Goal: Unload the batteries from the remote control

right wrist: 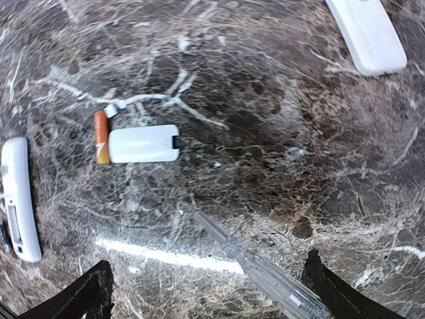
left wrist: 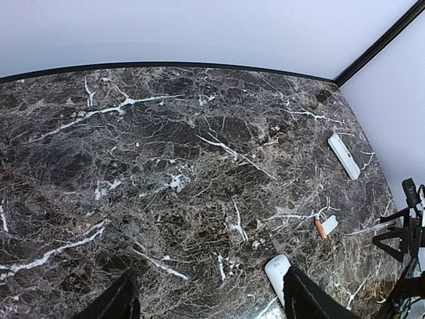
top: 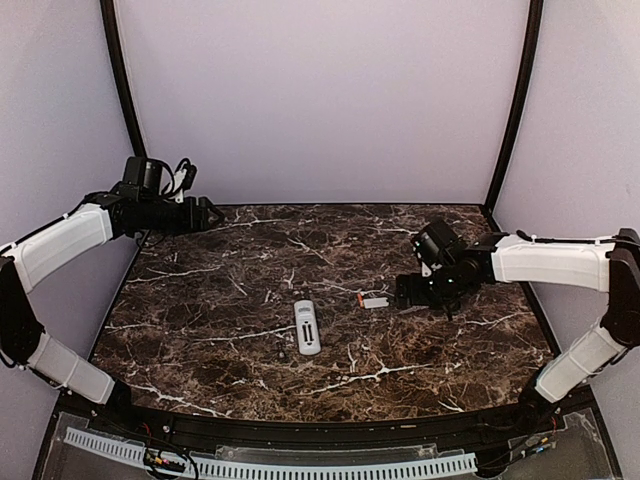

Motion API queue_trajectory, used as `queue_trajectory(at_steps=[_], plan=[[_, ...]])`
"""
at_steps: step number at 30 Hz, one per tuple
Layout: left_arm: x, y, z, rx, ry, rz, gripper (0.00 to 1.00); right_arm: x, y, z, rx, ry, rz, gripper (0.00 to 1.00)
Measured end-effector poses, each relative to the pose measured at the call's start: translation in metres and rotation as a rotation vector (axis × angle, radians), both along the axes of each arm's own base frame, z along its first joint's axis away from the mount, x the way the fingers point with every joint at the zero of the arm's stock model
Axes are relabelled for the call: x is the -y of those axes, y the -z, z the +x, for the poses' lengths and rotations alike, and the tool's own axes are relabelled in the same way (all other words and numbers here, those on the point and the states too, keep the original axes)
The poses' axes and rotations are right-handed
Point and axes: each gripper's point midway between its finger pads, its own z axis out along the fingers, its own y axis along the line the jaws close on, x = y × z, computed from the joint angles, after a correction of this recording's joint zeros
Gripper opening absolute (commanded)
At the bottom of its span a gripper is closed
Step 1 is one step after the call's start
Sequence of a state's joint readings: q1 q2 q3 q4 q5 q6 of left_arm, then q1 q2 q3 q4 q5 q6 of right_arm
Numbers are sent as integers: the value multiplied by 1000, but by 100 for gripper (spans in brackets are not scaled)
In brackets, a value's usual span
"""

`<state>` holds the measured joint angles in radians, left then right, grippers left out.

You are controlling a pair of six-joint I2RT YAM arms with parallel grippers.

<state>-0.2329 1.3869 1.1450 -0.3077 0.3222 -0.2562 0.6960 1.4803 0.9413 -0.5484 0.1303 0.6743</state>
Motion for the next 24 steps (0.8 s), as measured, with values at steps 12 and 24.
queue_trajectory(at_steps=[12, 24], plan=[[-1, -15, -9, 31, 12, 1, 75, -28, -42, 4, 113, -251, -51, 96], [-3, -27, -14, 61, 15, -1, 75, 5, -62, 43, 150, -50, -49, 95]])
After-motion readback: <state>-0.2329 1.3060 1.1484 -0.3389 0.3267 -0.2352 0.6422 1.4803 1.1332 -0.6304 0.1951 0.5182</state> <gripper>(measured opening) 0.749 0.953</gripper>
